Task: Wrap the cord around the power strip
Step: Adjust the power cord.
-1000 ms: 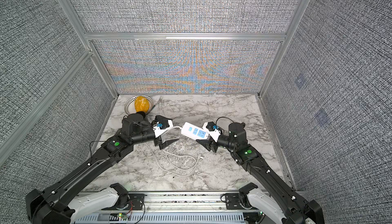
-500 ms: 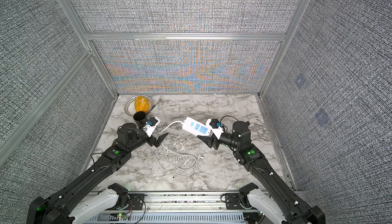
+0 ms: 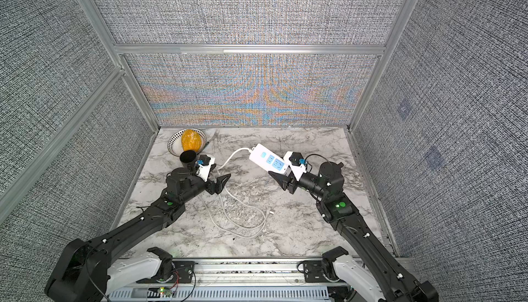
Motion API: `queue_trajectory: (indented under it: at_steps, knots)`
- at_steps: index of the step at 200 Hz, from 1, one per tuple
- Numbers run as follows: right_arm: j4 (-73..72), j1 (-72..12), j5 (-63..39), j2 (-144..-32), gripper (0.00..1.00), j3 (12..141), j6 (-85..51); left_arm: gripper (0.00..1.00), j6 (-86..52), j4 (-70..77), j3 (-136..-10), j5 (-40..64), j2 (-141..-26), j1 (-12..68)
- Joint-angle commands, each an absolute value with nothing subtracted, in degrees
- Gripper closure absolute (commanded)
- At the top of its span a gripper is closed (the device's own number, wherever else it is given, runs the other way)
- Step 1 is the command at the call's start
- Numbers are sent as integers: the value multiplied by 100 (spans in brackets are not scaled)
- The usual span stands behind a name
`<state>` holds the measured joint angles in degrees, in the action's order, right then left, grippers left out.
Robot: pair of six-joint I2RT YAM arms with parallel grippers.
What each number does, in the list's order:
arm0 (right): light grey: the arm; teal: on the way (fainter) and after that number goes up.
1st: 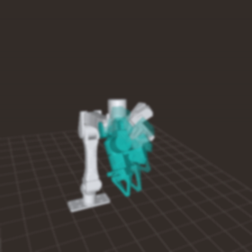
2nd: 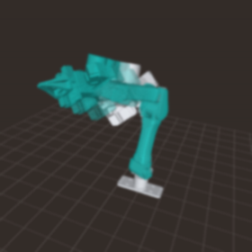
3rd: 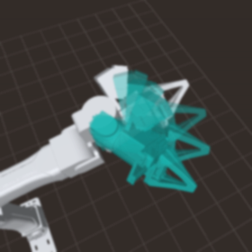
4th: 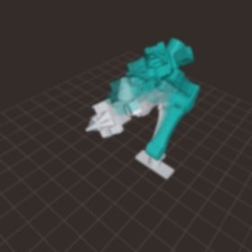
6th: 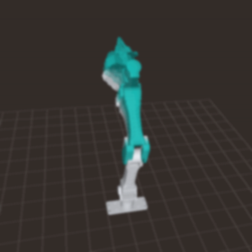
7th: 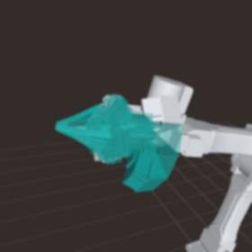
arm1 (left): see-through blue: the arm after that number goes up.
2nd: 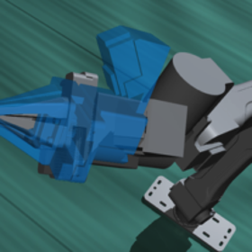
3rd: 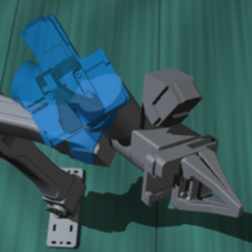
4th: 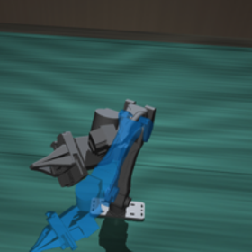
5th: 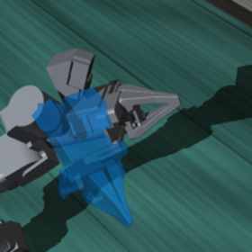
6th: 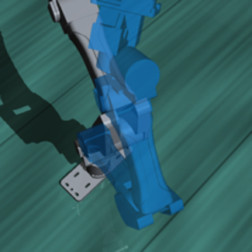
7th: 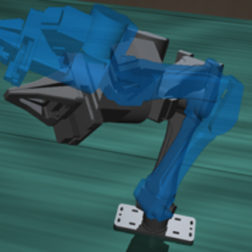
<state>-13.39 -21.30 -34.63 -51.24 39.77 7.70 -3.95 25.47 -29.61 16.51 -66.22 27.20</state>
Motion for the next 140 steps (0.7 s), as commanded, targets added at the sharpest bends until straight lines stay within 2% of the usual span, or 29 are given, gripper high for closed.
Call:
queue_trajectory:
  at_steps: [1,40,56,101,127,140]
  knots:
    - [-2030,-2127,-3392,-5223,79,4011,436,18,-874,3367,-2970,2002,-6852,2737]
    - [-2516,-2122,-3338,-5270,79,3942,186,22,-1068,4112,-2807,2202,-7214,2860]
    - [-2484,-2126,-3386,-5256,79,3976,192,45,-1076,4280,-2786,2302,-7366,2857]
    - [-2514,-2127,-3477,-5147,80,3899,152,63,-1363,4852,-2925,2795,-7766,2870]
    - [-2649,-2126,-3452,-5078,80,3824,101,64,-1501,5000,-2978,2966,-7926,2872]
    - [-2663,-2125,-3489,-5080,80,3835,88,56,-1635,5172,-2979,2986,-7995,2875]
